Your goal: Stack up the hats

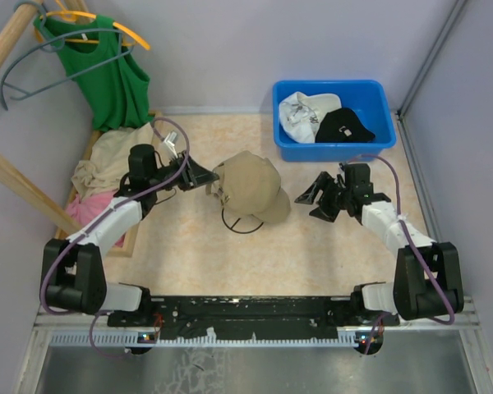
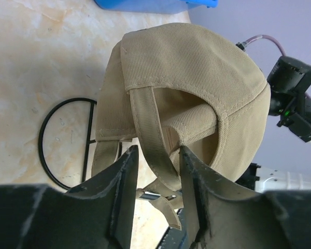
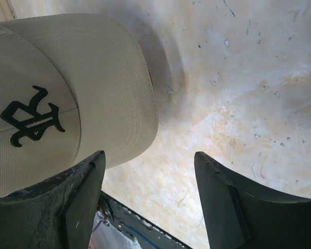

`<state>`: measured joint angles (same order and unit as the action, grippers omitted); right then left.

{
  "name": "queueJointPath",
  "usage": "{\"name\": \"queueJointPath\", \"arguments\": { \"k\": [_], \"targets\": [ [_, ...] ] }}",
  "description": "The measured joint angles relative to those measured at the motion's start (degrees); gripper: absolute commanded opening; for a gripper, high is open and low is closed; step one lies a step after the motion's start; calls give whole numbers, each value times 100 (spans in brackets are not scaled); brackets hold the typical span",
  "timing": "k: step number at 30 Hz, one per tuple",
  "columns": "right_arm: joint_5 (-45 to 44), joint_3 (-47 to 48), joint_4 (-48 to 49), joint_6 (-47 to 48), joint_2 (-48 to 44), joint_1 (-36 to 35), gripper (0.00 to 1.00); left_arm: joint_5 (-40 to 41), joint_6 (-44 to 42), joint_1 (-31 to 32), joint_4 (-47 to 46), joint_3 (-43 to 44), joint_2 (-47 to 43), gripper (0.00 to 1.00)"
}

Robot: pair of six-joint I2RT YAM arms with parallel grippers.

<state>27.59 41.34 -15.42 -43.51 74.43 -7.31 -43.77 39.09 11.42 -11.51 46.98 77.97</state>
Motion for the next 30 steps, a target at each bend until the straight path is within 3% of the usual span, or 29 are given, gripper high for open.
{"name": "queueJointPath", "arguments": {
  "k": [3,6,30],
  "targets": [
    [11,0,7,-2,24,0,71,15,-15,35,-9,-2,26,21],
    [87,-9,48,-11,44,39,72,44,-46,46,-2,-31,52,15],
    [1283,-295,1314,-326,151,385,75,168,-560,-4,15,-750,227,10]
  ]
}}
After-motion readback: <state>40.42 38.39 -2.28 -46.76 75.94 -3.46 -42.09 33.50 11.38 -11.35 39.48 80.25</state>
